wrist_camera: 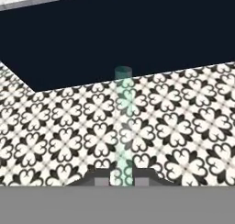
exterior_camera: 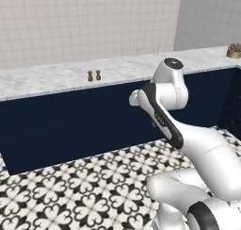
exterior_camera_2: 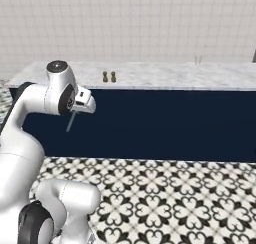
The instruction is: Take a straw from the drawer in front and place it inside the glass cup on the dining counter.
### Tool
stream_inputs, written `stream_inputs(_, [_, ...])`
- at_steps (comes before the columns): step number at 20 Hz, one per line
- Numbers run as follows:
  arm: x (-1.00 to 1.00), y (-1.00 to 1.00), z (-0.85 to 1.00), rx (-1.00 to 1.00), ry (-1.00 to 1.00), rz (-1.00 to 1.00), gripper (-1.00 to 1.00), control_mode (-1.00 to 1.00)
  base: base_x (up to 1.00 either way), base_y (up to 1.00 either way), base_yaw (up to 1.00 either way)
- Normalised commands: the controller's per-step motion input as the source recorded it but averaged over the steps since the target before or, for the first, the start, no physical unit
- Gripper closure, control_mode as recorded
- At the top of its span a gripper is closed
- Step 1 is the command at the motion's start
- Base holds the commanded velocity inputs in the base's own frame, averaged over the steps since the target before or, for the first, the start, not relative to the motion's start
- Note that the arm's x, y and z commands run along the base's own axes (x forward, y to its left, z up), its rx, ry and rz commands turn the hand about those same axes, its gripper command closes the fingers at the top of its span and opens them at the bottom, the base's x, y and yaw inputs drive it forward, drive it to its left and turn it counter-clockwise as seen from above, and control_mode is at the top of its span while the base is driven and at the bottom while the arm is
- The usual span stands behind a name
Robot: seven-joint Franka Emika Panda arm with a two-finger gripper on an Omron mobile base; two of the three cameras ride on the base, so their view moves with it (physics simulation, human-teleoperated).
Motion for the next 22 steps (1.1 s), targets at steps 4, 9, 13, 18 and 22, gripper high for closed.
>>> stream_inputs(4, [0.00, 0.00, 0.00, 0.00, 0.00, 0.00, 1.00, 1.00, 0.26, 1.00, 0.02])
stream_inputs(9, [0.00, 0.00, 0.00, 0.00, 0.00, 0.00, 1.00, 1.00, 0.28, 1.00, 0.03])
stream_inputs(13, [0.00, 0.00, 0.00, 0.00, 0.00, 0.00, 1.00, 1.00, 0.26, 1.00, 0.03])
stream_inputs(18, [0.00, 0.00, 0.00, 0.00, 0.00, 0.00, 1.00, 1.00, 0.30, 1.00, 0.02])
stream_inputs(22, [0.00, 0.00, 0.00, 0.00, 0.00, 0.00, 1.00, 1.00, 0.37, 1.00, 0.01])
